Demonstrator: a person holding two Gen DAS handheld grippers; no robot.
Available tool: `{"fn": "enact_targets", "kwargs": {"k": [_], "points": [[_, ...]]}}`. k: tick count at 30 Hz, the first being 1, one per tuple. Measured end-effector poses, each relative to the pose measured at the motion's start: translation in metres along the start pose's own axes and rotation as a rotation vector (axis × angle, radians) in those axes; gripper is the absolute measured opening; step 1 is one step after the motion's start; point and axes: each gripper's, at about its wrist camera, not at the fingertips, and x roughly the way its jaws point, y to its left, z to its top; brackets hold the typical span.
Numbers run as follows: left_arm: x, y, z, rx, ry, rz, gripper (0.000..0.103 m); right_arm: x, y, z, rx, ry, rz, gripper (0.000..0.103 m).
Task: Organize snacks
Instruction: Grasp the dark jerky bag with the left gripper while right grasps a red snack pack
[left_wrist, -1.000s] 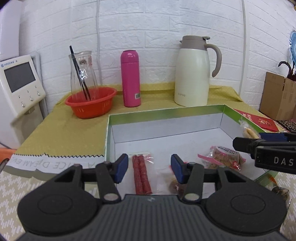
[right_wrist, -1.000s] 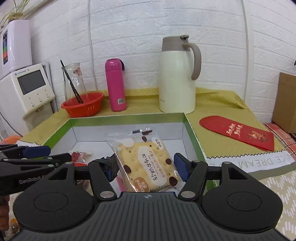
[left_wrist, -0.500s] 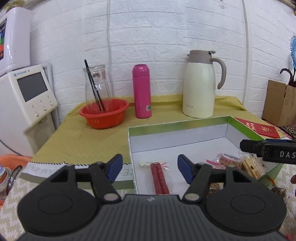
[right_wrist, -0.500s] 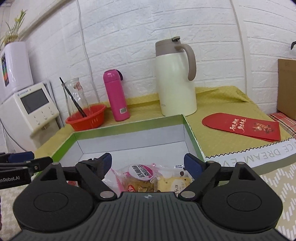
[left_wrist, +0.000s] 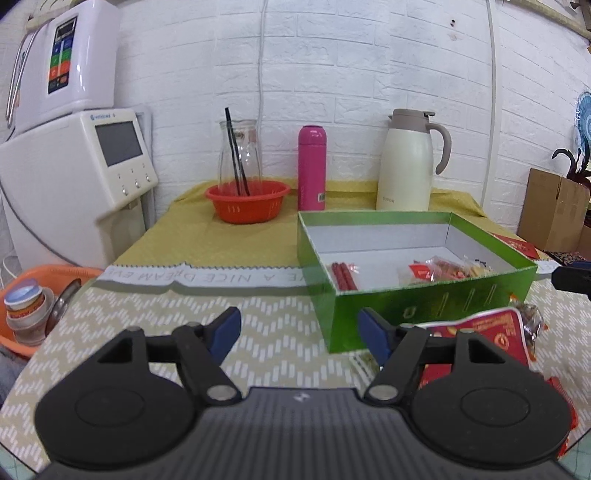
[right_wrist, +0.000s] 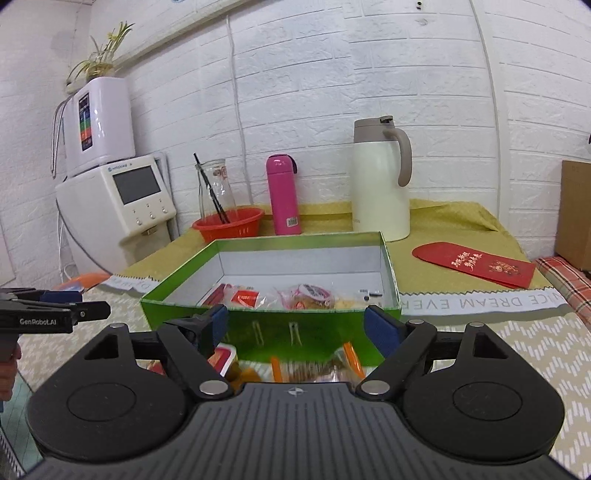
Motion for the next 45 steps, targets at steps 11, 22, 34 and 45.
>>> {"fn": "enact_targets", "kwargs": {"k": [11,22,34,45], "points": [[-0.021,0.007,-0.042,-0.054,0.088,-0.057,0.071,-0.022,0.012,-0.035,0.117,0.141,0.109,0.088],[-0.048,0.001,-0.066,-0.056,0.149,-0.228,0.072,-0.029,0.029,-0.040,0.107,0.078,0.301,0.074],[-0.029,-0.005,-0.068,-0.066,0.209,-0.249,0.074,0.007,0.047,-0.033,-0.084,0.148,0.310,0.075],[-0.031,0.001,-0.068,-0.116,0.201,-0.315,0.039,-0.001,0.038,-0.035,-0.030,0.154,0.356,0.065]]}}
